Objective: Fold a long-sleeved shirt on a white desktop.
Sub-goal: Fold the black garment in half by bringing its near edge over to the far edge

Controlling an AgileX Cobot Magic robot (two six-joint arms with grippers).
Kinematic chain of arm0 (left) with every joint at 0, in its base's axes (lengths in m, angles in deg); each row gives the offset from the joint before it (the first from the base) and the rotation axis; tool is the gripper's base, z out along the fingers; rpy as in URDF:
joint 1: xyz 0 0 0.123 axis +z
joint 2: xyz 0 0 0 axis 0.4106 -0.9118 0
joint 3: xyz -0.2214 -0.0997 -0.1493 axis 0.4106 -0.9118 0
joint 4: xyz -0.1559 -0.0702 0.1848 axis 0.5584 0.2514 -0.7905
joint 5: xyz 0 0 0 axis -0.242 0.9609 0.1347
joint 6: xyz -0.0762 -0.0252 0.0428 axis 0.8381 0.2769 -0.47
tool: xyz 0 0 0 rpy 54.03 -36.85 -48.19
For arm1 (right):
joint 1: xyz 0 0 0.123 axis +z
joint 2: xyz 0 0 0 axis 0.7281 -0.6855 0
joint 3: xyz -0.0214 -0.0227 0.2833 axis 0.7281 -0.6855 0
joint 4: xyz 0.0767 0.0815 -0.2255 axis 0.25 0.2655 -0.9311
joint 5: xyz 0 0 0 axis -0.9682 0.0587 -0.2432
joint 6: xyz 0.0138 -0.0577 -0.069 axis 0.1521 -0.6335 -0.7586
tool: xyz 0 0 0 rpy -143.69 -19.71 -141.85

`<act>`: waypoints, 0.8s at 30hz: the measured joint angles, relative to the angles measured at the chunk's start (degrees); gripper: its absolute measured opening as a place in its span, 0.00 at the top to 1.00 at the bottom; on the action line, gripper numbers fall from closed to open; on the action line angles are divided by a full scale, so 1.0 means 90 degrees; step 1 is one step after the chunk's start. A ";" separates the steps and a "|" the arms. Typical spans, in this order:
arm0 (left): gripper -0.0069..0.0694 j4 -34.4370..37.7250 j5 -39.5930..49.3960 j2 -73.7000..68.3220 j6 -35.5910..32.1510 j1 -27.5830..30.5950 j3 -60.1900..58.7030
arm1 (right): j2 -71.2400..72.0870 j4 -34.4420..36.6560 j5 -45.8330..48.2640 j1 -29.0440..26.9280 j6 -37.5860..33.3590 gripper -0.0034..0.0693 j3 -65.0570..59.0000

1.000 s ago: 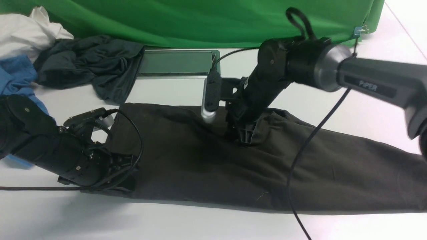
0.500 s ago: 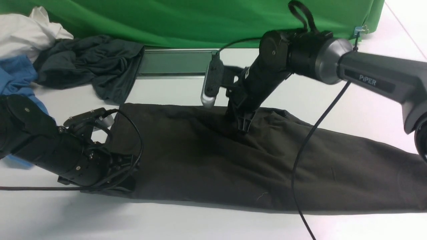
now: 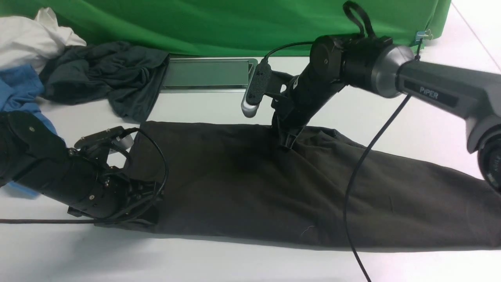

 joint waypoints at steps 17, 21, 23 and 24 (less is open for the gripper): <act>0.89 0.0000 0.0000 0.0000 0.0000 0.0000 0.0000 | 0.0649 -0.0940 0.1139 -0.0529 0.0932 0.27 0.0005; 0.89 0.0006 0.0000 0.0000 0.0000 0.0000 0.0000 | 0.0649 -0.0284 0.1460 -0.1044 0.0565 0.33 0.0005; 0.89 0.0031 0.0000 0.0000 -0.0011 0.0000 0.0000 | 0.0649 -0.0110 0.1585 -0.1116 0.0318 0.36 -0.0008; 0.89 0.0050 0.0000 0.0000 -0.0006 0.0000 0.0000 | 0.0649 -0.0072 0.1618 -0.1119 0.0247 0.37 -0.0029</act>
